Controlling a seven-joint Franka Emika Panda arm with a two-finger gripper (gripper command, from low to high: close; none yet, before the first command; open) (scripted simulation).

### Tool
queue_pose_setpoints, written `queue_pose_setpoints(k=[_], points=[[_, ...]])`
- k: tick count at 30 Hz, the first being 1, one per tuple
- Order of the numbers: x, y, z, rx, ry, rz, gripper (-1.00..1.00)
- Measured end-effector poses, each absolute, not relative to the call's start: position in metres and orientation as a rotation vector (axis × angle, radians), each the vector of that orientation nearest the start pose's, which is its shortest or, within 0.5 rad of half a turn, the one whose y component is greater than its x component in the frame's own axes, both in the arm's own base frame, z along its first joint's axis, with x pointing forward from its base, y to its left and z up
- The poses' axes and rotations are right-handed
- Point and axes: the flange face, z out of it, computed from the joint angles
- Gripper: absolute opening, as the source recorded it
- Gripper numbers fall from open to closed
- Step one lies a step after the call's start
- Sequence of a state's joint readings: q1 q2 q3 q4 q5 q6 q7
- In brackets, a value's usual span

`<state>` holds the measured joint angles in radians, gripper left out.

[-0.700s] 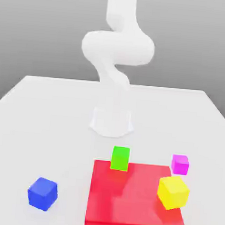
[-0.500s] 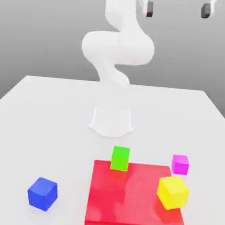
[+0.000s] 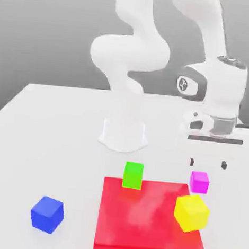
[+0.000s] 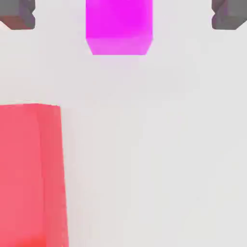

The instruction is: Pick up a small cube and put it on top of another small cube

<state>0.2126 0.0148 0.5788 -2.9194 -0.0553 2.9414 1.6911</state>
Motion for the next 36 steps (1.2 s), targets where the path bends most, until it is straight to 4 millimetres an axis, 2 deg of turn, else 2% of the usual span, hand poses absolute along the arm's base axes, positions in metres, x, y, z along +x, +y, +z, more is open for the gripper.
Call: queue_pose_setpoints(k=[5, 11, 12, 19, 26, 34, 36], points=[[0.230, 0.247, 0.161, -2.856, 1.282, -0.002, 0.00], [0.227, 0.243, 0.131, -2.863, 1.280, 0.001, 0.00], [0.227, 0.241, 0.126, -2.866, 1.279, 0.001, -1.00], [0.227, 0.241, 0.125, -2.865, 1.278, 0.001, -1.00], [0.230, 0.247, 0.156, -2.855, 1.280, -0.002, -1.00], [0.225, 0.244, 0.189, -2.877, 1.260, -0.002, -1.00], [0.222, 0.262, 0.194, -2.935, 1.180, 0.000, -1.00]])
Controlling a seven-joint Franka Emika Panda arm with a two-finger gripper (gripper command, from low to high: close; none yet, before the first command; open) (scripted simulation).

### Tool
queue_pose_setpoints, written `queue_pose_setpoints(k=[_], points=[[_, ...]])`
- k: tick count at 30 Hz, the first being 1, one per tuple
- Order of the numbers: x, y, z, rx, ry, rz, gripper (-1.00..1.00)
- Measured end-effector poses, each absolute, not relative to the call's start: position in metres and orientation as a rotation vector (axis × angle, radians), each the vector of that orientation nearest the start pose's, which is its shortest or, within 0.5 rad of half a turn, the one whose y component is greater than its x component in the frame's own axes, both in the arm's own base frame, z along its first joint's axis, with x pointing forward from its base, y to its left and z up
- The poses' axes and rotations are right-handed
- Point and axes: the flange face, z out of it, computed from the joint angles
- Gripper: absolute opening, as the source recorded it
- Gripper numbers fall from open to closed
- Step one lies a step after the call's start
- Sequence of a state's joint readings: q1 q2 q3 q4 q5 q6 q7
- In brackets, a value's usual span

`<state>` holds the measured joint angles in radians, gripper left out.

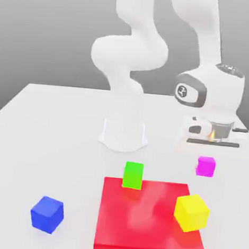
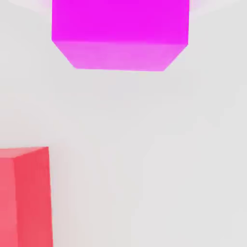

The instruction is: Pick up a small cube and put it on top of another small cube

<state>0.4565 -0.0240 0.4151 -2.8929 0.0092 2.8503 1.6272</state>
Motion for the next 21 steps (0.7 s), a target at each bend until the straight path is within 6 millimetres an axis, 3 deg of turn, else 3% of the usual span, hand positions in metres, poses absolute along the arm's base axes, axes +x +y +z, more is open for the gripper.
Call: queue_pose_setpoints(k=[2, 6, 11, 16, 21], points=[[0.241, 0.268, 0.201, -2.967, 1.161, -0.005, -1.00], [0.302, 0.257, 0.217, -3.006, 1.206, -0.036, -1.00], [0.383, 0.215, 0.240, -3.061, 1.312, -0.112, -1.00], [0.437, 0.107, 0.248, -2.915, 1.600, -0.058, -1.00], [0.454, -0.014, 0.253, -2.695, 1.873, -0.003, -1.00]])
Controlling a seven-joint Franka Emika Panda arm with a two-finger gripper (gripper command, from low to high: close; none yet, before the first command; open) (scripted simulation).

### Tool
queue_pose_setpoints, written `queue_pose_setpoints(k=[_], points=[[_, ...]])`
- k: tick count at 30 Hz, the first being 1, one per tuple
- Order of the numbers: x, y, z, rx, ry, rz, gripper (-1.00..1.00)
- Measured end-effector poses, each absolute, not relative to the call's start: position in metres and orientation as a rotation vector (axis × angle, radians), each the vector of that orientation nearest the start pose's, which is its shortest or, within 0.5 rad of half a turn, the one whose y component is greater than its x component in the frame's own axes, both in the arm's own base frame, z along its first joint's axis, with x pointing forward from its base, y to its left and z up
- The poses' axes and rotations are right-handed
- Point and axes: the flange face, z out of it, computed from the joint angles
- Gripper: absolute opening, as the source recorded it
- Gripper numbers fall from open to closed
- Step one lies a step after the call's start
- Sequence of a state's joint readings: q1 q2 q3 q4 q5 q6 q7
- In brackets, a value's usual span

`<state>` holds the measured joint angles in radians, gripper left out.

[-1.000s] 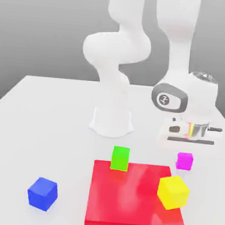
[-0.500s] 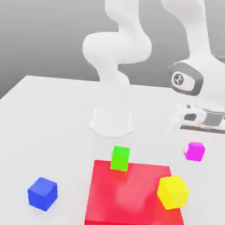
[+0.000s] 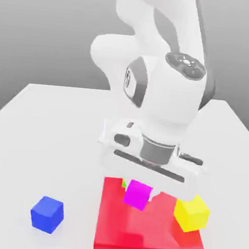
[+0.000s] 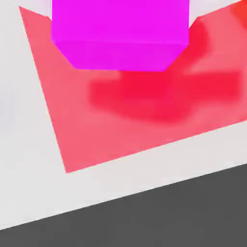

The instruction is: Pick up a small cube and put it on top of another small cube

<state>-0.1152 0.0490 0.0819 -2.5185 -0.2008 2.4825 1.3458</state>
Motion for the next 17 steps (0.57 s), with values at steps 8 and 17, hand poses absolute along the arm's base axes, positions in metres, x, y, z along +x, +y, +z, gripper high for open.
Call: queue_pose_setpoints(k=[8, 17], points=[[0.411, -0.163, 0.249, -2.274, 2.191, 0.007, -1.00], [0.407, -0.166, 0.188, -2.250, 2.191, -0.002, 1.00]])
